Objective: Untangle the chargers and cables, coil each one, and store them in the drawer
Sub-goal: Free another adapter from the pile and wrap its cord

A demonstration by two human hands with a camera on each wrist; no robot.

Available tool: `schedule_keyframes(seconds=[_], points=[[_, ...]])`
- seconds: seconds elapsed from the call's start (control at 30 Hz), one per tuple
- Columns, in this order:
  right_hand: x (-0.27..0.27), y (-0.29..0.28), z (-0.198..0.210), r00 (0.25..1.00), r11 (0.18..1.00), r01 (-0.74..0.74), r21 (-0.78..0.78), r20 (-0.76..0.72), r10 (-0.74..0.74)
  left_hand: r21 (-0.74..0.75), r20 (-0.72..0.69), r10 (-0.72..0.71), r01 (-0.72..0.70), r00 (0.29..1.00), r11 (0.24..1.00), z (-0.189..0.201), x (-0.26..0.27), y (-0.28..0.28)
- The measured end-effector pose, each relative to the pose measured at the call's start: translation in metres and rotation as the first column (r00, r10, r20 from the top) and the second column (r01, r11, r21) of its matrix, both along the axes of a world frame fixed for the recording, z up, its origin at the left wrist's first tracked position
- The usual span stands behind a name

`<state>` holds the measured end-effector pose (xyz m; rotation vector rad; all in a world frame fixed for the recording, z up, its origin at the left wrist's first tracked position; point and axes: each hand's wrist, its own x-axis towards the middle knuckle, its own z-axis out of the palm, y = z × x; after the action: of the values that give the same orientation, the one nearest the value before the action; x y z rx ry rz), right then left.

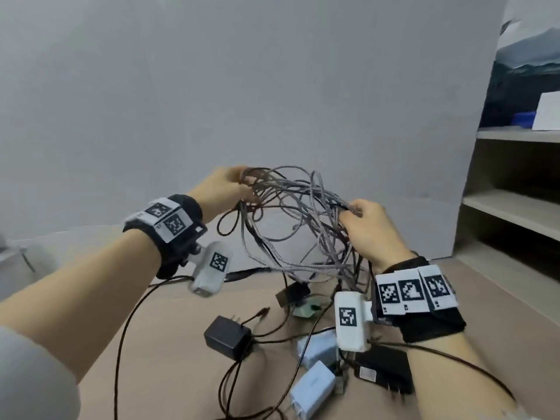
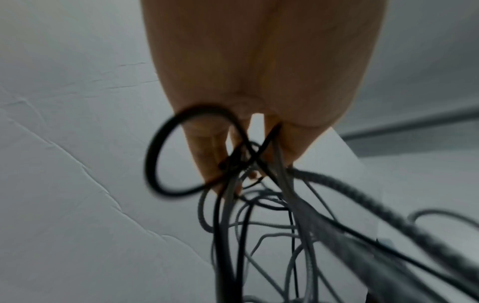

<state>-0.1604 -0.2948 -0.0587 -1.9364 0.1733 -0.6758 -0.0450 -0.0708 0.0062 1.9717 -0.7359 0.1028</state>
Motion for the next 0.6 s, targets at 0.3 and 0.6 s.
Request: schedule_keyframes(seconds=[0.3, 0.6], points=[[-0.003, -0.006, 0.000, 0.998, 0.930, 0.029, 0.365, 0.043, -0.048, 0.120, 0.291, 0.133, -0.174, 0.947, 0.978, 0.001, -0.047, -0.055], [-0.017, -0.011, 0.010, 0.981, 0.907, -0.172, 0.385, 0.151, 0.122, 0.093, -0.437, -0.273, 0.345, 0.857, 0.934, -0.031, -0.071, -0.080]])
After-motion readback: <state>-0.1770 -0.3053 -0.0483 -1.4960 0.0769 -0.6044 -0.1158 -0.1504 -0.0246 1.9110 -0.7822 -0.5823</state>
